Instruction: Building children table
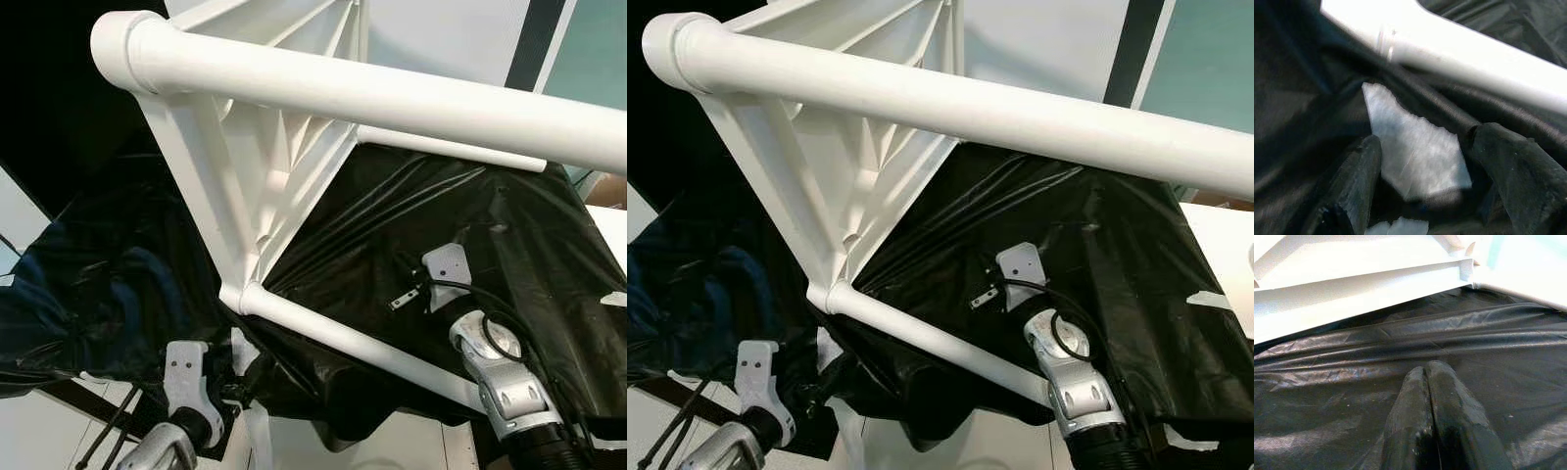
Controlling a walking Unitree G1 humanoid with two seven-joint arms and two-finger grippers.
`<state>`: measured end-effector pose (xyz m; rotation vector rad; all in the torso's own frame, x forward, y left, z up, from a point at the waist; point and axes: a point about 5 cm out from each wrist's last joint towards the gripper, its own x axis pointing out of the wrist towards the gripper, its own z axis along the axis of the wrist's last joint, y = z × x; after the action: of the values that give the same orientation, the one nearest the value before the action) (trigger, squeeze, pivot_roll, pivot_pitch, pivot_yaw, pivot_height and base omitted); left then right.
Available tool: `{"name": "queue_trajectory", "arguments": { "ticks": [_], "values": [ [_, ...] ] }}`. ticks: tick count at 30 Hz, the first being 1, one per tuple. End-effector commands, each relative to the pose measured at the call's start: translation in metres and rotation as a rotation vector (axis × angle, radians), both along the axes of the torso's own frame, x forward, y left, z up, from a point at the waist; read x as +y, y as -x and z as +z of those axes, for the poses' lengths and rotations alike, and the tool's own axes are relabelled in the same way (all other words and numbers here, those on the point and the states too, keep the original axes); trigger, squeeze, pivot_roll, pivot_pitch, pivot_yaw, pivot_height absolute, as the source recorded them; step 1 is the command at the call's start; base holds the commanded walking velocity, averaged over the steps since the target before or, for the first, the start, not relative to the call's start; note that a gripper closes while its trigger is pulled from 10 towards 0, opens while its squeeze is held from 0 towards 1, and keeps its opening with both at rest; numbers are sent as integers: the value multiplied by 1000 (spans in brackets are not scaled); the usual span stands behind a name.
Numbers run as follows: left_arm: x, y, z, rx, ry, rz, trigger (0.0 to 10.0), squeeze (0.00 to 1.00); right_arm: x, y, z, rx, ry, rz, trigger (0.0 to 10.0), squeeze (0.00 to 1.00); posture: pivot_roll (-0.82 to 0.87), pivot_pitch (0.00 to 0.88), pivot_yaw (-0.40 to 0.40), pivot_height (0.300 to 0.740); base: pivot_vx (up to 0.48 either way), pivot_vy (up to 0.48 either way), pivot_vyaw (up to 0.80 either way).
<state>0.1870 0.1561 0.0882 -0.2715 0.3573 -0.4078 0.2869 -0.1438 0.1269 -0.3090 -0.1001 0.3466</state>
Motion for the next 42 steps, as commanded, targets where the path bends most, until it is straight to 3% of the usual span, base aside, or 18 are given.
{"name": "queue_trajectory", "arguments": {
  "ticks": [1, 12, 18, 24, 25, 28, 30, 36, 40, 42],
  "values": [
    [-22, 20, 8, -92, 233, -639, 10000, 0, 0, -2, -1, 6, -3, -6, 10000, 0, 38, 0, 94, 740, 0, 0, 0],
    [-31, 11, 28, -99, 265, -787, 10000, 0, -7, -5, 3, -3, 4, -26, 10000, 0, 25, 0, 92, 740, 0, 0, 0],
    [-42, 18, 12, 44, 266, -924, 10000, 0, -12, -4, 5, -7, 10, -46, 10000, 0, 15, 0, 89, 740, 0, 0, 0],
    [-42, 18, 5, 92, 258, -952, 9608, 0, -14, -5, 8, 6, -14, -50, 10000, 0, 13, 0, 92, 740, 0, 0, 0],
    [-41, 18, 1, 102, 241, -952, 10000, 0, -10, -4, 11, 29, -57, -16, 10000, 0, 10, 0, 99, 740, 0, 0, 0],
    [-40, 13, -1, 70, 208, -913, 10000, 0, 16, 25, 20, 94, -77, 313, 10000, 0, 4, 0, 105, 740, 0, 0, 0],
    [-40, 12, -1, 65, 212, -898, 10000, 0, 18, 30, 21, 97, -62, 348, 10000, 0, 4, 0, 105, 740, 0, 0, 0],
    [-40, 7, 2, 31, 211, -871, 10000, 0, 11, 29, 28, 59, -53, 304, 10000, 0, 4, 0, 105, 740, 0, 0, 0],
    [-40, 3, 2, 27, 209, -858, 10000, 0, 22, 39, 40, 114, -141, 436, 10000, 0, -5, 0, 105, 740, 0, 0, 0],
    [-41, 2, 0, 27, 206, -858, 10000, 0, 25, 54, 33, 206, -114, 550, 10000, 0, -9, 0, 101, 740, 0, 0, 0]
  ]
}}
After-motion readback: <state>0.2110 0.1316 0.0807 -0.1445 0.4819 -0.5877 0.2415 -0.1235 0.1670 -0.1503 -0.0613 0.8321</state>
